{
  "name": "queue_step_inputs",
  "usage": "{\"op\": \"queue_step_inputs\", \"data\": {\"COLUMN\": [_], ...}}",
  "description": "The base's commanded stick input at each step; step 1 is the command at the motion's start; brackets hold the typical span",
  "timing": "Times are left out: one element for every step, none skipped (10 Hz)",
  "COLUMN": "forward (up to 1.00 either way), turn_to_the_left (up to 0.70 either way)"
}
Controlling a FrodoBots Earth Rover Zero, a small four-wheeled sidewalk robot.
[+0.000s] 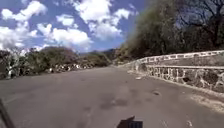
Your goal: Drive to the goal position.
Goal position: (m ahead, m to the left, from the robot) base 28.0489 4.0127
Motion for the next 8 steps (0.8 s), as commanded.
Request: {"op": "queue_step_inputs", "data": {"forward": [0.50, 0.50, 0.50, 0.50, 0.50, 0.50, 0.50, 0.50], "turn_to_the_left": [0.00, 0.00, 0.00, 0.00, 0.00, 0.00, 0.00, 0.00]}}
